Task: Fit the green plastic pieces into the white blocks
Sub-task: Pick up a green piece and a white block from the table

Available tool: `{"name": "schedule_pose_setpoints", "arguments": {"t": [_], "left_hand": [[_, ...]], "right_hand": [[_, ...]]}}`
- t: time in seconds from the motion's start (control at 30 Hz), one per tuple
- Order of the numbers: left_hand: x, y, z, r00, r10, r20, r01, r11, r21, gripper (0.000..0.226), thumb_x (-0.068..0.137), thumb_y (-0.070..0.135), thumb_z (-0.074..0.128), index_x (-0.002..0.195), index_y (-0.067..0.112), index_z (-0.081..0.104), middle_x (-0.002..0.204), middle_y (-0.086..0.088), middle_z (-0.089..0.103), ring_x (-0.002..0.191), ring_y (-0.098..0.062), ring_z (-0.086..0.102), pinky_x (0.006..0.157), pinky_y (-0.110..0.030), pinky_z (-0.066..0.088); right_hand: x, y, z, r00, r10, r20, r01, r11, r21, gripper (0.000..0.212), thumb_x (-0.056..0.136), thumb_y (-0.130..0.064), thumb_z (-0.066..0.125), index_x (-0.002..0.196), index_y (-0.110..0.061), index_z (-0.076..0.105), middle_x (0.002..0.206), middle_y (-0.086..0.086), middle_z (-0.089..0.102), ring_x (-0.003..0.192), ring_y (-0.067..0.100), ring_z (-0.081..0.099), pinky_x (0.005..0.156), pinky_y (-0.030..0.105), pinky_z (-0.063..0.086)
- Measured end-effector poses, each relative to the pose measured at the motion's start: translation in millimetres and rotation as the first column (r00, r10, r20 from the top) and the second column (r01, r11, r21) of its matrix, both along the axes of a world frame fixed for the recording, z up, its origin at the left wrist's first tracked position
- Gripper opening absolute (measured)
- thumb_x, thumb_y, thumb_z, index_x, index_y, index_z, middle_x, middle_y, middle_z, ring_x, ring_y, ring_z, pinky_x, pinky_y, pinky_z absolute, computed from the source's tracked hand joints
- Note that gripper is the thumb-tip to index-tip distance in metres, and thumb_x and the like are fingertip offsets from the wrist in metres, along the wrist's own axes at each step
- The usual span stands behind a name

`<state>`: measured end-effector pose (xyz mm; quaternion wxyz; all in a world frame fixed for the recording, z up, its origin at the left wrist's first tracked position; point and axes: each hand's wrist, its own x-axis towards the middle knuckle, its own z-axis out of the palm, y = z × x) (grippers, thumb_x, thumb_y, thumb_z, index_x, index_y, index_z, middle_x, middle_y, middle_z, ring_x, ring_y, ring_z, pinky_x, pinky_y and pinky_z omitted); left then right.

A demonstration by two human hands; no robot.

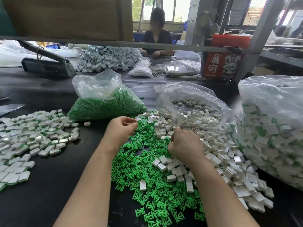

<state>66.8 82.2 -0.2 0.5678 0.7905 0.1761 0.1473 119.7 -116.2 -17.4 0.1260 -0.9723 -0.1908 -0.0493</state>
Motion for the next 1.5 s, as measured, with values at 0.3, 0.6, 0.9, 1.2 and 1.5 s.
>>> {"name": "schedule_pose_setpoints", "arguments": {"t": [0.3,0.6,0.9,1.2,1.5], "left_hand": [[10.5,-42.3,-13.8,0.957,-0.270,-0.104,0.252,0.954,-0.161,0.014,0.091,0.030,0.067,0.098,0.019,0.069,0.086,0.002,0.074,0.068,-0.008,0.065,0.058,-0.023,0.049],[7.1,-27.7,-11.9,0.983,-0.144,0.112,0.183,0.768,-0.613,0.019,0.084,0.003,0.066,0.078,0.014,0.079,0.081,-0.009,0.075,0.069,-0.014,0.070,0.062,-0.024,0.058],[2.4,-18.9,-5.4,0.958,-0.213,0.192,0.276,0.505,-0.818,0.027,0.072,-0.005,0.064,0.091,0.008,0.078,0.089,-0.013,0.075,0.073,-0.018,0.073,0.061,-0.024,0.059],[4.9,-23.6,-5.9,0.957,-0.222,0.187,0.284,0.574,-0.768,0.027,0.075,0.019,0.070,0.097,0.003,0.070,0.088,-0.012,0.075,0.073,-0.017,0.073,0.059,-0.025,0.058],[6.2,-26.2,-5.6,0.985,-0.141,0.097,0.167,0.674,-0.719,0.013,0.091,0.016,0.062,0.091,0.008,0.073,0.071,-0.002,0.068,0.054,-0.006,0.060,0.050,-0.018,0.051]], "right_hand": [[-3.6,7.2,5.0,0.975,0.143,0.169,-0.200,0.900,0.388,0.022,0.084,-0.021,0.071,0.100,-0.019,0.056,0.080,-0.009,0.061,0.072,0.008,0.059,0.060,0.010,0.039],[-4.8,4.8,6.9,0.978,0.208,0.029,-0.206,0.924,0.321,0.017,0.087,-0.031,0.070,0.101,-0.023,0.065,0.092,-0.010,0.063,0.081,0.002,0.056,0.086,0.027,0.053],[-2.2,8.5,-0.2,0.987,0.132,-0.091,-0.122,0.986,0.111,0.017,0.088,-0.032,0.068,0.102,-0.023,0.065,0.095,-0.007,0.063,0.094,0.014,0.060,0.088,0.030,0.051],[-1.8,7.2,0.9,0.985,0.120,-0.123,-0.104,0.987,0.126,0.027,0.086,-0.038,0.071,0.110,-0.030,0.064,0.103,-0.005,0.067,0.098,0.015,0.061,0.086,0.031,0.050],[-4.6,10.4,0.4,0.984,0.167,-0.064,-0.163,0.985,0.060,0.022,0.090,-0.040,0.065,0.111,-0.036,0.066,0.111,-0.007,0.063,0.105,0.014,0.055,0.094,0.032,0.047]]}}
